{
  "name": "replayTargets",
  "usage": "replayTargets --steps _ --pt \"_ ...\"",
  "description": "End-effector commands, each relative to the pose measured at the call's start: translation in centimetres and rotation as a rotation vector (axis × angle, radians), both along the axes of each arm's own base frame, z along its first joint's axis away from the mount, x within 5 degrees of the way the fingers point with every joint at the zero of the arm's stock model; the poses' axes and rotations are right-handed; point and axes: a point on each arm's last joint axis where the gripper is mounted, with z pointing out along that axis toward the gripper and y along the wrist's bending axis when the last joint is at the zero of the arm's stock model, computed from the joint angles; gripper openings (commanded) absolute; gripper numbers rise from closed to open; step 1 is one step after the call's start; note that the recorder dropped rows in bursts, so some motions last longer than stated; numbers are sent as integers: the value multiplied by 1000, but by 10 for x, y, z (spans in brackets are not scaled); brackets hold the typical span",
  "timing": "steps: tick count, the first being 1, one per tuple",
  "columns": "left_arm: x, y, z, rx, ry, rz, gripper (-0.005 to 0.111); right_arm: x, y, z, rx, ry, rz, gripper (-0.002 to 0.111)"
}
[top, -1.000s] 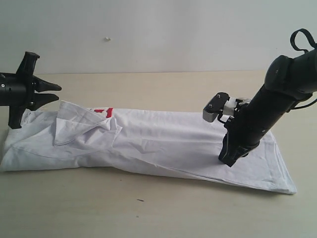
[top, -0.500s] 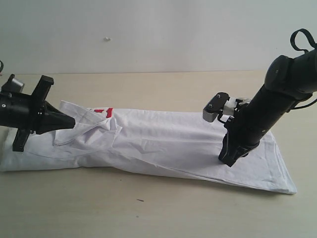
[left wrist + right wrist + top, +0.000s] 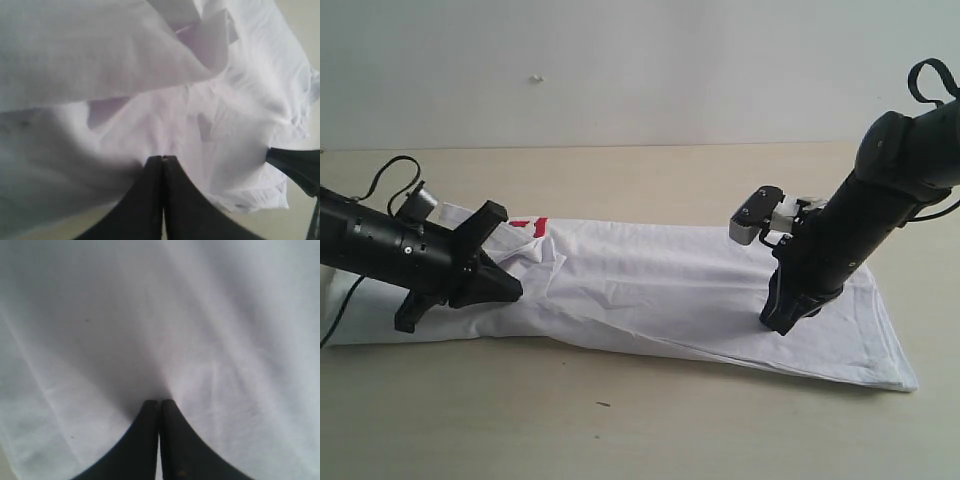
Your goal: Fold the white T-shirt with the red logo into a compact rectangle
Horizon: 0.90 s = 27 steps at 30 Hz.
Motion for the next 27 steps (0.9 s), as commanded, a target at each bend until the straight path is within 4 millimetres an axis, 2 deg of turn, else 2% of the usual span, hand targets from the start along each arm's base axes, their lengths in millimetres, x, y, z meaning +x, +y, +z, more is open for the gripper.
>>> replayTargets --steps 1,8,13,18,22,24,27 --pt "9 5 -2 65 -42 121 0 -6 1 -14 -2 63 15 4" --pt "19 14 -3 134 -82 247 0 -6 1 -14 -2 62 17 4" --pt "37 12 13 110 -161 274 0 -6 1 -14 -2 62 17 4" --pt "57 8 36 101 -293 222 0 -6 1 -14 -2 64 17 4" --pt "61 5 46 119 -365 146 0 -6 1 -14 -2 64 17 4" --pt "63 11 52 180 -426 97 0 -6 1 -14 -1 65 16 4" --pt "64 30 63 333 -519 41 0 -6 1 -14 -1 65 16 4"
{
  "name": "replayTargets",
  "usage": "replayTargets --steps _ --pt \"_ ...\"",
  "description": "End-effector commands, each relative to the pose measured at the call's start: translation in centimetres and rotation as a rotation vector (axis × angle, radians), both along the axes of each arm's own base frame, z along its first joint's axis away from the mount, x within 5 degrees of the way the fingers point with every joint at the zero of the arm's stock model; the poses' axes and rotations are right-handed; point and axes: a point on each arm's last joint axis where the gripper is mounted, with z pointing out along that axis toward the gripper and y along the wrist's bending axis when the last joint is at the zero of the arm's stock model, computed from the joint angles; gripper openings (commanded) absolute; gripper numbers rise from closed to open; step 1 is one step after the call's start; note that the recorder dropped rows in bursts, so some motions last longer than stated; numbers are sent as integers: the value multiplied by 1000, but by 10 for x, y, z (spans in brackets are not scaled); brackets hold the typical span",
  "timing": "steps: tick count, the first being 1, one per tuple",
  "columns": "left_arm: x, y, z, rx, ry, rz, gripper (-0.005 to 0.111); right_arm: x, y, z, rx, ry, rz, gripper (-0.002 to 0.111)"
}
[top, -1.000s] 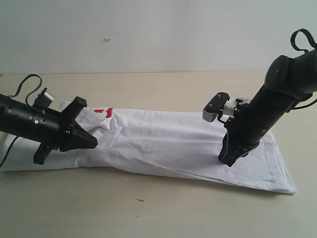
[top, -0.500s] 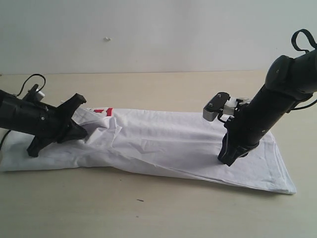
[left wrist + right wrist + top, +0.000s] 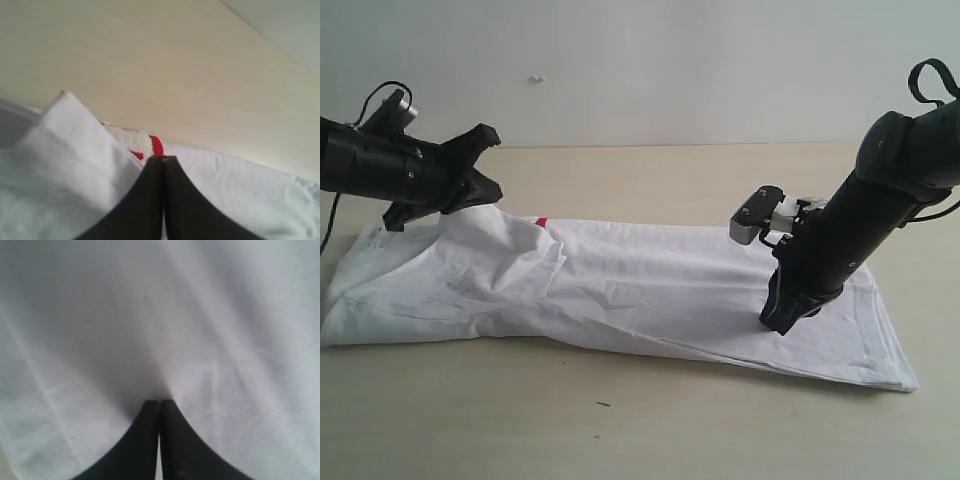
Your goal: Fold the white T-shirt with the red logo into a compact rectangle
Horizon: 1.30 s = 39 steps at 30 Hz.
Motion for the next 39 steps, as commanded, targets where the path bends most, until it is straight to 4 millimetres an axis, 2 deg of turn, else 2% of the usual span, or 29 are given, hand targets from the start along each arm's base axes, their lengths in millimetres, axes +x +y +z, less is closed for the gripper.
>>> replayTargets --steps 1,3,4,5,6,7,8,11,13,14,15,17,18,19,25,29,33,39 --pt "2 27 21 228 -132 -58 0 -6 1 -14 -2 64 16 4" --pt "1 46 28 292 -126 -33 0 -5 2 -12 8 59 5 4" --pt "-2 72 31 325 -73 35 0 -4 2 -9 12 45 -3 4" --pt "-4 86 30 324 -26 77 0 -4 2 -6 16 37 -6 4" --pt "-9 108 25 349 55 100 0 -4 2 -3 19 26 -11 4" --pt "-13 117 21 378 91 81 0 -3 2 -1 21 20 -12 4" --pt "-18 135 14 424 145 53 0 -3 3 3 29 13 -26 4" --pt "-26 154 6 420 214 76 0 -3 3 10 31 -6 -36 4" --pt "-28 154 -3 427 249 50 2 -3 3 16 32 -21 -36 4" --pt "-28 155 -7 431 260 42 10 -2 3 19 35 -31 -37 4" --pt "-28 154 -11 423 275 37 23 -2 3 21 35 -36 -37 4" --pt "-27 154 -20 412 296 39 62 -2 5 29 57 -58 -60 4" --pt "-27 154 -26 420 302 18 77 -1 5 33 69 -71 -69 4" --pt "-27 154 -34 432 310 -16 80 -1 6 35 73 -77 -72 4" --pt "-25 150 -61 342 371 11 57 -1 6 41 78 -97 -78 4" --pt "-22 145 -75 280 367 -7 57 0 6 46 90 -118 -88 4" --pt "-20 131 -80 129 336 -73 57 1 7 47 97 -131 -85 4" --pt "-17 124 -74 66 287 -214 57 1 7 47 97 -131 -85 4"
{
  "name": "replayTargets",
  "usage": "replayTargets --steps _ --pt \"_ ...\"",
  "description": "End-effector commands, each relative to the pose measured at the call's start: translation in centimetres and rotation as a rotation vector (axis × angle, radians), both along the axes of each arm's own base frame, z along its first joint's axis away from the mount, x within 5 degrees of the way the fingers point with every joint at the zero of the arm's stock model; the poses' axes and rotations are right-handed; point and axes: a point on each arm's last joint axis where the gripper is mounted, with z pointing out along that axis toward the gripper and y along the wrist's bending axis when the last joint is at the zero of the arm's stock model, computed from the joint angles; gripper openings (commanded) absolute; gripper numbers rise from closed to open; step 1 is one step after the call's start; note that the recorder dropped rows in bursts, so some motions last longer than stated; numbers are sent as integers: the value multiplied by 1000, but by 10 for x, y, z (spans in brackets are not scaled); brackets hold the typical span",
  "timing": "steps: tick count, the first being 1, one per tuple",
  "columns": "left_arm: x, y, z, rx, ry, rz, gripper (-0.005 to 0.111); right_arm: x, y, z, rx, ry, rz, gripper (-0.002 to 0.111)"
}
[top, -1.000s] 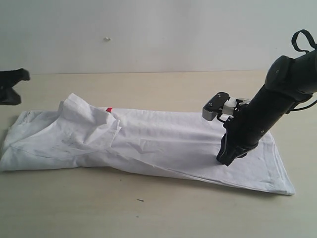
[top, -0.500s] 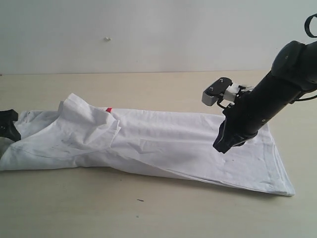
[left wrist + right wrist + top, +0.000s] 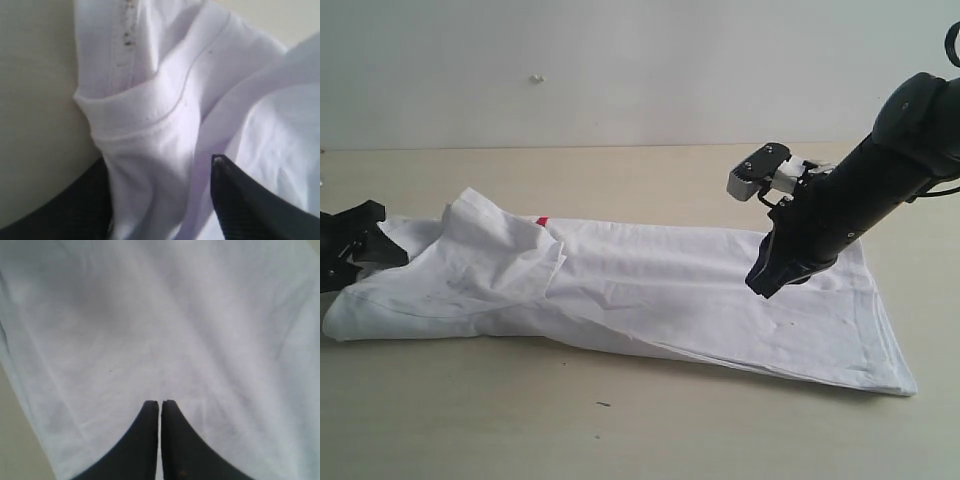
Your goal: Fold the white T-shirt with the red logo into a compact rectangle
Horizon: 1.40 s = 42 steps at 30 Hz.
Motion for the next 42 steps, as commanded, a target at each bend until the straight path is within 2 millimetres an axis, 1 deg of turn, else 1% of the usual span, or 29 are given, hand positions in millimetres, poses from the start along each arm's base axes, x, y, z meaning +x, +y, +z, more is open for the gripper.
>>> replayTargets --steps 1,3,5,11,13,14,16,18,19,24,27,29,31,32,35,38,42 --pt "-4 -6 -9 -63 36 -136 57 -1 1 4 3 -16 4 4" --pt "-2 -4 0 -120 33 -183 57 -1 1 4 3 -16 4 4" --pt "-3 -2 4 -151 38 -198 56 -1 1 4 3 -14 5 4" --pt "-5 -2 4 -132 52 -235 55 -1 1 4 3 -14 5 4" --pt "-4 -4 4 -136 58 -230 52 -1 1 4 3 -14 5 4" --pt "-4 -4 4 -136 58 -230 48 -1 1 4 3 -14 5 4" --pt "-4 -4 4 -137 57 -229 35 -1 1 4 5 -14 4 4" --pt "-5 -5 4 -145 62 -234 17 -1 1 4 5 -14 4 4" --pt "-6 -6 5 -161 67 -239 0 -1 1 4 5 -14 4 4" --pt "-5 -7 6 -181 69 -231 0 -1 1 4 5 -14 4 4" --pt "-7 -6 8 -174 99 -220 0 -1 1 5 4 -18 5 4" --pt "-7 -6 23 -161 80 -205 0 -1 1 10 0 -35 6 4" --pt "-6 -7 46 -166 58 -178 0 -1 0 12 -9 -45 10 4" --pt "-7 -10 62 -174 44 -174 0 -2 -2 11 -35 -42 13 4" --pt "-9 -23 88 -177 16 -185 0 0 -7 11 -80 -42 -38 4" --pt "-11 -48 111 -178 -9 -206 0 3 -11 11 -108 -59 -119 4" --pt "-15 -93 134 -183 -32 -286 0 3 -19 10 -194 -56 -138 4"
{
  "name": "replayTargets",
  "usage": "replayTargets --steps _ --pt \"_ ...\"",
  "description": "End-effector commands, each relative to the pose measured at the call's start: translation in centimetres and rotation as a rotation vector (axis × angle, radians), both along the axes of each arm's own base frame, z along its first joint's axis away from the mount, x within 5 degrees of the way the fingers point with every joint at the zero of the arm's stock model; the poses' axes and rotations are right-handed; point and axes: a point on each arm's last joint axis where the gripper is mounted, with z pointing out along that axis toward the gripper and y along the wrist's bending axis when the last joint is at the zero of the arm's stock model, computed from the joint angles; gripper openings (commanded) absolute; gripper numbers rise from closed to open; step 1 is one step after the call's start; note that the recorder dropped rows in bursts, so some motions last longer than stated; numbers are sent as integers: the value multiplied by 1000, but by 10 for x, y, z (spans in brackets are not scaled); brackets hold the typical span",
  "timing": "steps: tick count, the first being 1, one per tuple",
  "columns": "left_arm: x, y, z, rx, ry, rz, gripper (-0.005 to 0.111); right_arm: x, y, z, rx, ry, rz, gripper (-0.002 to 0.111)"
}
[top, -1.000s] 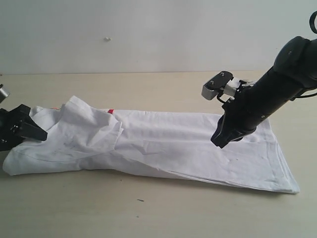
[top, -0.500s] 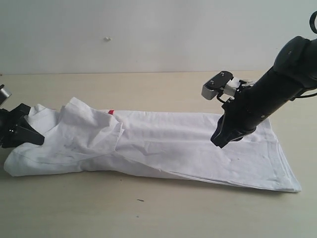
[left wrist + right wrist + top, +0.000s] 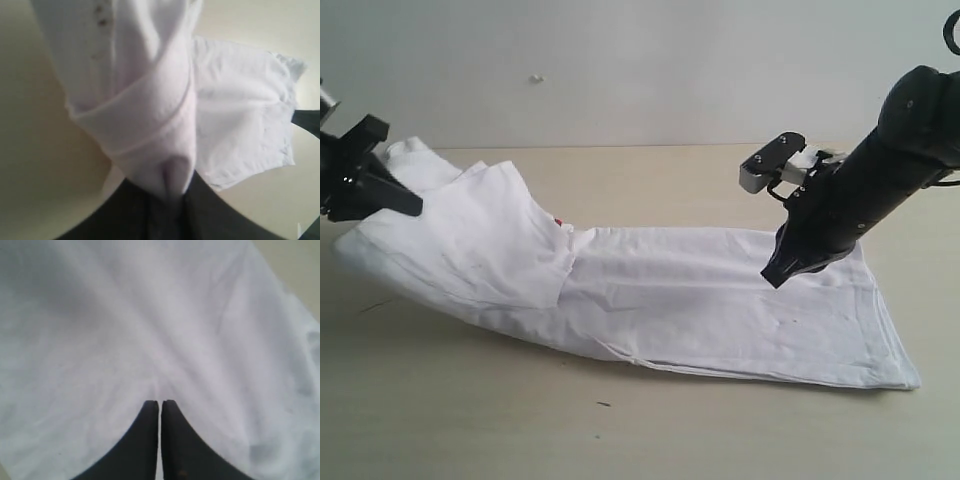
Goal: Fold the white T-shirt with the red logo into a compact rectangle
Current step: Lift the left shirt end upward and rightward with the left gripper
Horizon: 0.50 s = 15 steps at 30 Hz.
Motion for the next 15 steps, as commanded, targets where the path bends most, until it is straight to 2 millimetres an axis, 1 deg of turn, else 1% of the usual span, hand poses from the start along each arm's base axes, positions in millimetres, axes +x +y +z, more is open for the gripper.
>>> replayTargets --steps 1,3,5,8,10,12,15 --pt "-4 -51 29 -33 -30 -76 0 0 -10 2 -100 -11 -45 4" --pt "-5 -73 37 -51 -34 -89 0 0 -14 2 -137 -12 -83 4" --pt "-5 -95 42 -51 -49 -100 0 1 -18 2 -160 -10 -166 4" --pt "-10 -127 46 -51 -68 -120 0 1 -24 3 -207 -9 -242 4" --pt "-12 -144 48 -55 -86 -101 0 1 -28 5 -236 -9 -296 4" --pt "-15 -161 48 -69 -99 -84 0 0 -33 10 -260 -26 -369 4" --pt "-19 -185 48 -104 -119 -66 0 -1 -41 20 -326 -70 -416 4"
